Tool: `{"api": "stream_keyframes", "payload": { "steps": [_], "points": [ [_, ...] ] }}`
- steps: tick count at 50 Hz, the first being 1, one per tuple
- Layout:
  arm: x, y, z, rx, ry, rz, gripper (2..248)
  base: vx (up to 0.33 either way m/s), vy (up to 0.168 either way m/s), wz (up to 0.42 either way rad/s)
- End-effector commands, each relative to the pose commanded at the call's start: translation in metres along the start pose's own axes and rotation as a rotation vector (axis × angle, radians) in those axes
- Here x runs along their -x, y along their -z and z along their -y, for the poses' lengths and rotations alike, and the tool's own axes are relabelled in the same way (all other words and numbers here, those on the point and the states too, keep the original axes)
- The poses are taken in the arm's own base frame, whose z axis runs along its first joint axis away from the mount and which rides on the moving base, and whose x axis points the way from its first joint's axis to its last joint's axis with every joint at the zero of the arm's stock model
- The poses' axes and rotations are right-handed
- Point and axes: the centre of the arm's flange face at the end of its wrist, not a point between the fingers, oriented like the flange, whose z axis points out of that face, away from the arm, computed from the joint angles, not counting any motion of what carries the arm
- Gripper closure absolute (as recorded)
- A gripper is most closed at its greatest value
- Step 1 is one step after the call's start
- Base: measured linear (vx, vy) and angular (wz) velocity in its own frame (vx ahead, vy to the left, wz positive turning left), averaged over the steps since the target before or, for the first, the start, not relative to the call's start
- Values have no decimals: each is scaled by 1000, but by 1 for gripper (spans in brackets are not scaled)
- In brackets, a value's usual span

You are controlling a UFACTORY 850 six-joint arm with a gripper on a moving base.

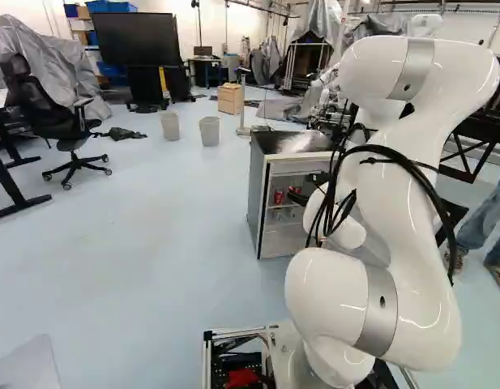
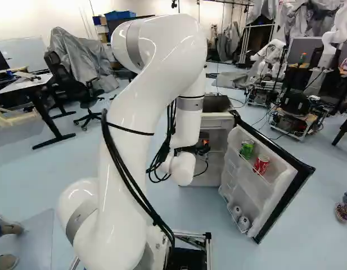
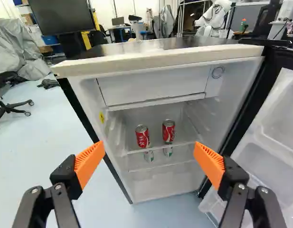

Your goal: Grab a drink from the fridge

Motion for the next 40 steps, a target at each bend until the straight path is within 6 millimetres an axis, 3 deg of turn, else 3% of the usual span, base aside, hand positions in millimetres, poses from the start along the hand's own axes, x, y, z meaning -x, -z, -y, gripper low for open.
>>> {"api": "stream_keyframes", "payload": {
  "steps": [40],
  "points": [
    [41,-67,-19,-18,1,12,3,0,0,0]
  ]
}}
